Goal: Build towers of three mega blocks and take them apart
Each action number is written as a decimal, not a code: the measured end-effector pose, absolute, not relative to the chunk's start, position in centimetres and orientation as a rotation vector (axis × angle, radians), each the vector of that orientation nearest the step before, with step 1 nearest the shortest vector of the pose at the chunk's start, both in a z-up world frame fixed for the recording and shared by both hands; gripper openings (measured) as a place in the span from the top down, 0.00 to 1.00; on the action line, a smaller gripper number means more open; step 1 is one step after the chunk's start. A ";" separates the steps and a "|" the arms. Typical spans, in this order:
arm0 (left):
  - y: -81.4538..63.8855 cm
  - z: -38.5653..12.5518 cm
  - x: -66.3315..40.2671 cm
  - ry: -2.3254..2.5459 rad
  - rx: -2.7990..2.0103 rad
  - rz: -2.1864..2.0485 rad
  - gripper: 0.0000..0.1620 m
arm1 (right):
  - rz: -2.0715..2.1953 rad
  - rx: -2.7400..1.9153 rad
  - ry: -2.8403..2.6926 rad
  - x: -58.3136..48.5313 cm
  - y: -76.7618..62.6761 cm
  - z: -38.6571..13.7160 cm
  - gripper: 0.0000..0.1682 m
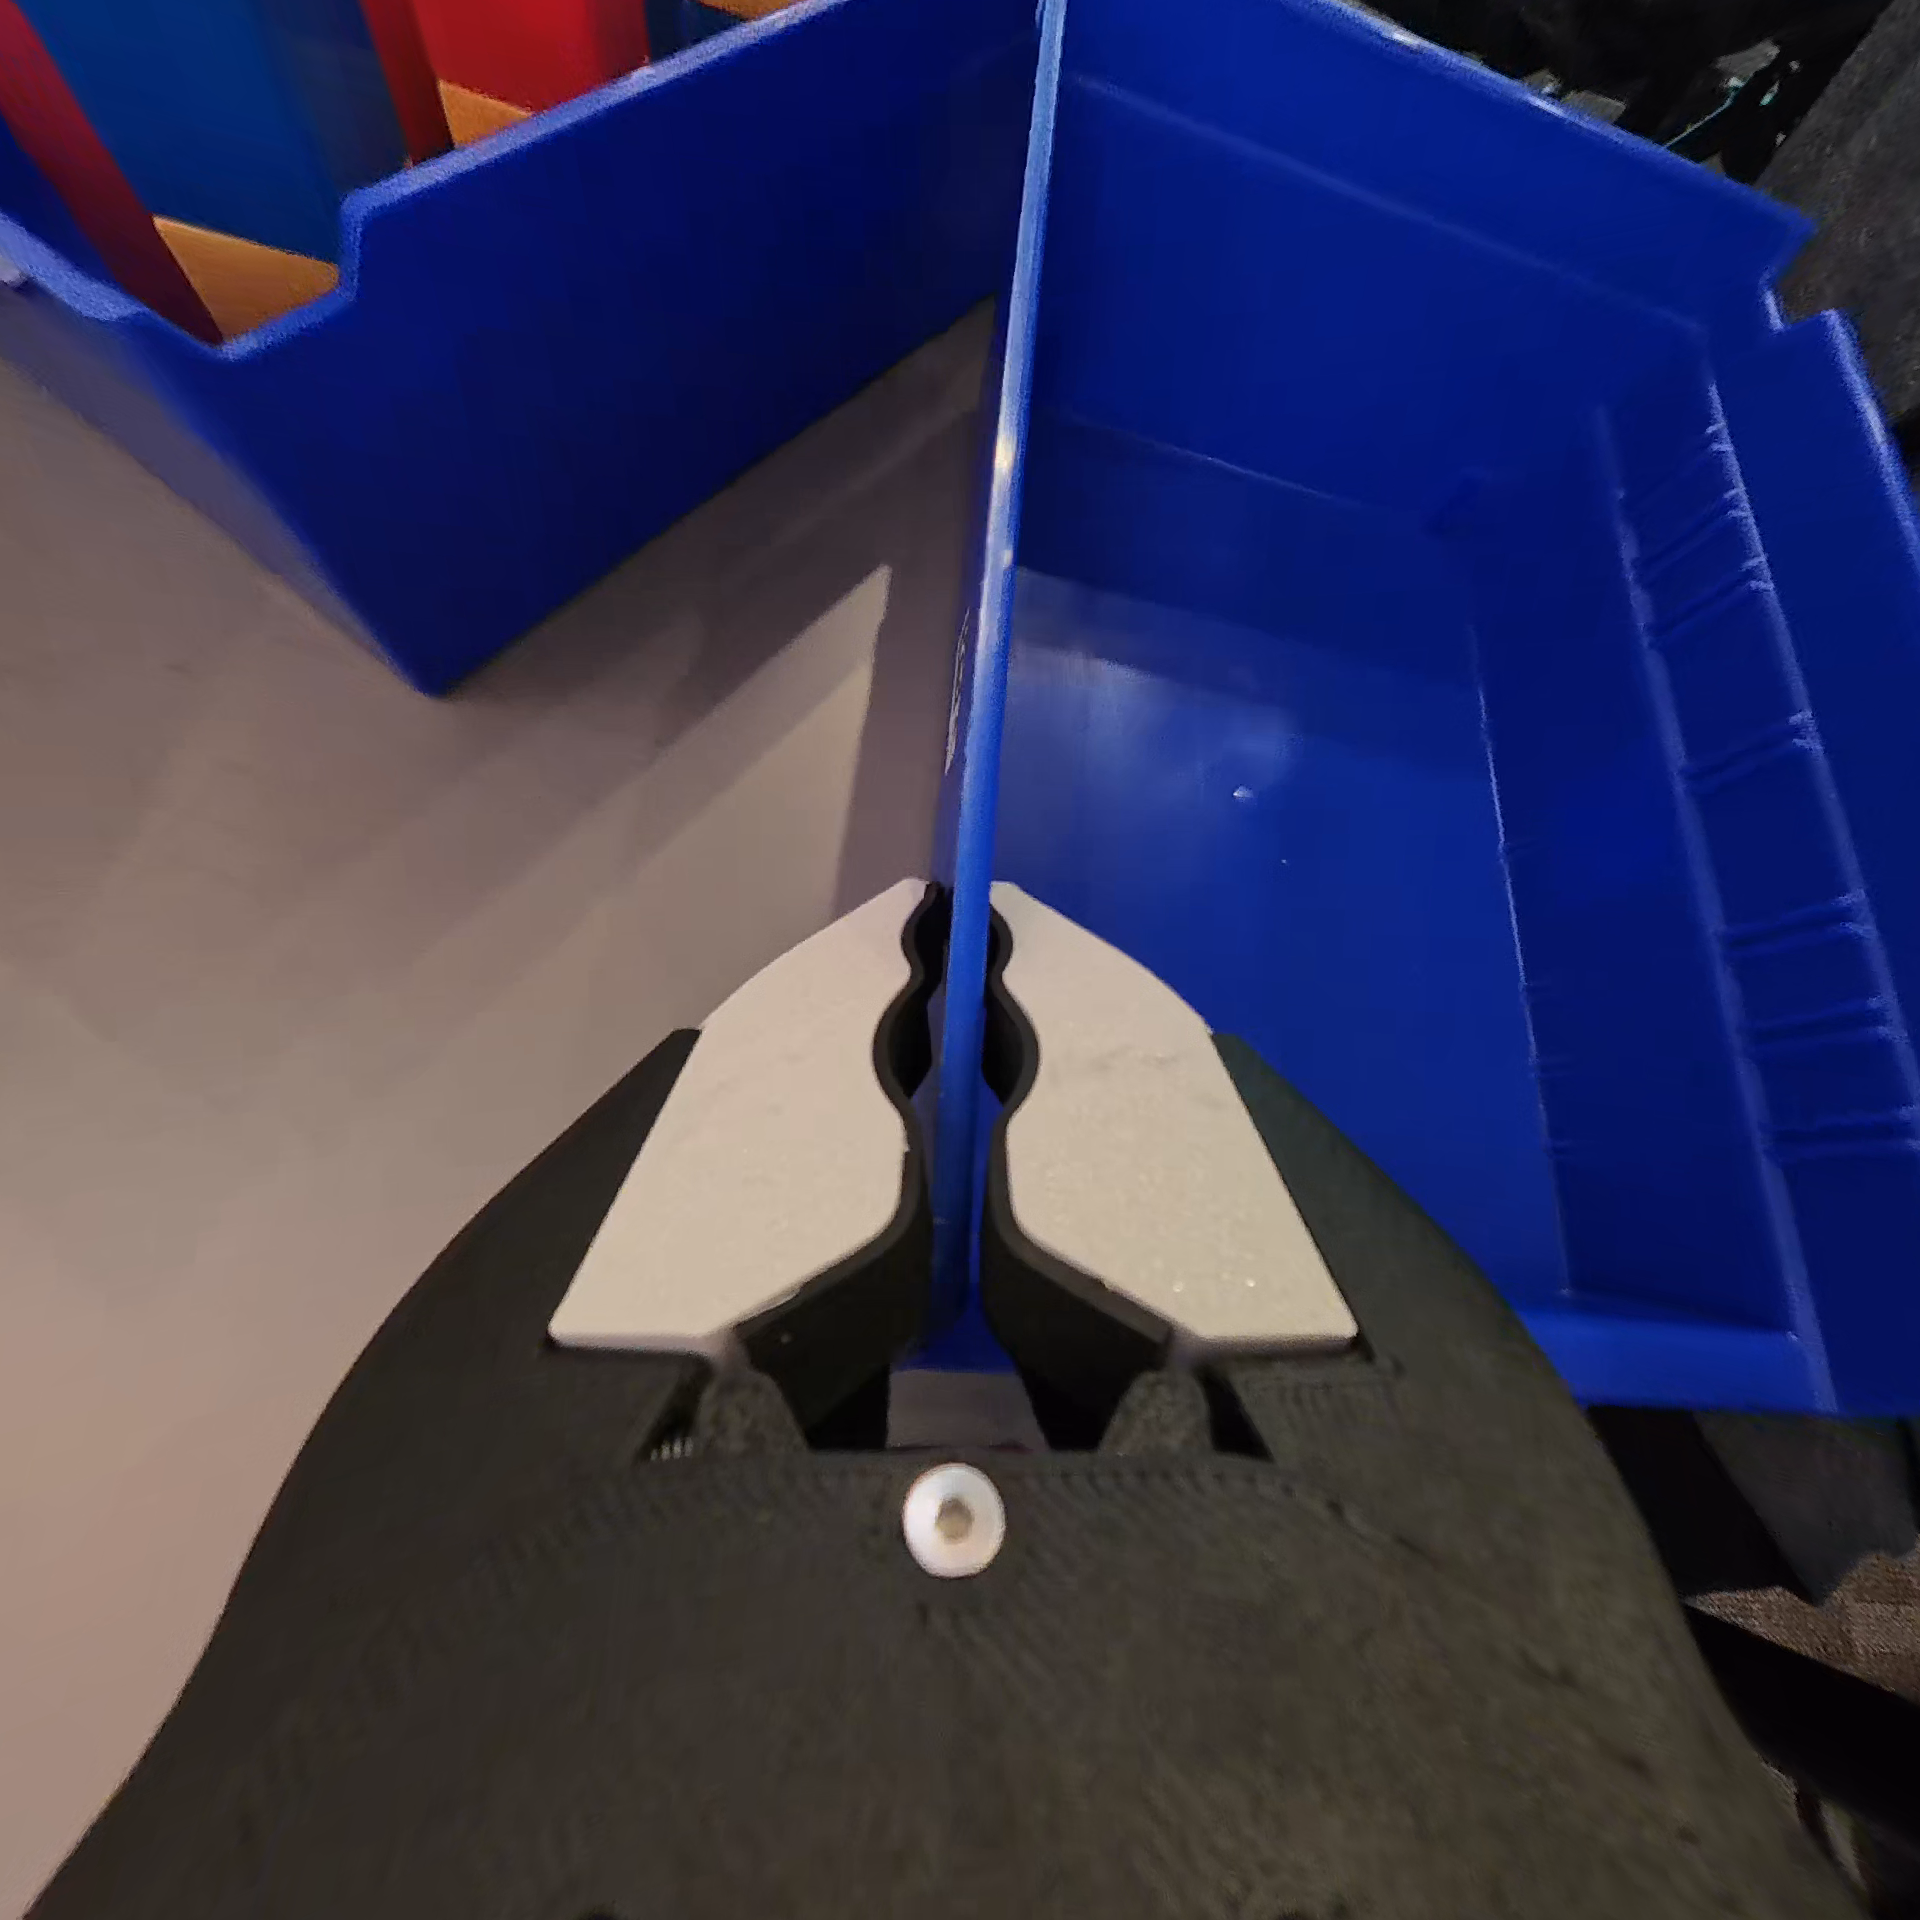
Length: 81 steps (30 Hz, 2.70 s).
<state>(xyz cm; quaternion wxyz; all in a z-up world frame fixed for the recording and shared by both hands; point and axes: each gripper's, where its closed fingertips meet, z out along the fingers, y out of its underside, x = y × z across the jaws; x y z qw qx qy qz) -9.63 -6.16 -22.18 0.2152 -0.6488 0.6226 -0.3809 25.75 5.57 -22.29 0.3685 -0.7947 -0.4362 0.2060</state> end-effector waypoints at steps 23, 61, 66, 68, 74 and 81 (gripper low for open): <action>-7.7 -22.2 -7.2 1.774 -1.728 -1.084 0.97 | 0.621 -1.941 -1.319 23.0 6.5 -22.3 0.96; -2.0 -22.4 -10.5 1.239 -1.991 -1.075 0.57 | 0.674 -2.023 -1.236 7.8 14.4 -22.4 0.97; -1.2 -22.0 -10.8 1.176 -1.993 -1.090 0.52 | 0.654 -2.054 -1.164 6.0 15.2 -22.4 0.97; -0.9 -21.7 -10.9 1.151 -1.990 -1.094 0.50 | 0.643 -2.072 -1.124 5.3 15.5 -22.4 0.97; 0.4 -21.5 -11.6 1.082 -2.000 -1.037 0.46 | 0.590 -2.115 -0.989 3.1 16.5 -22.4 0.98; 2.4 -21.5 -12.9 0.994 -2.036 -0.906 0.38 | 0.527 -2.113 -0.897 0.5 17.4 -22.3 0.94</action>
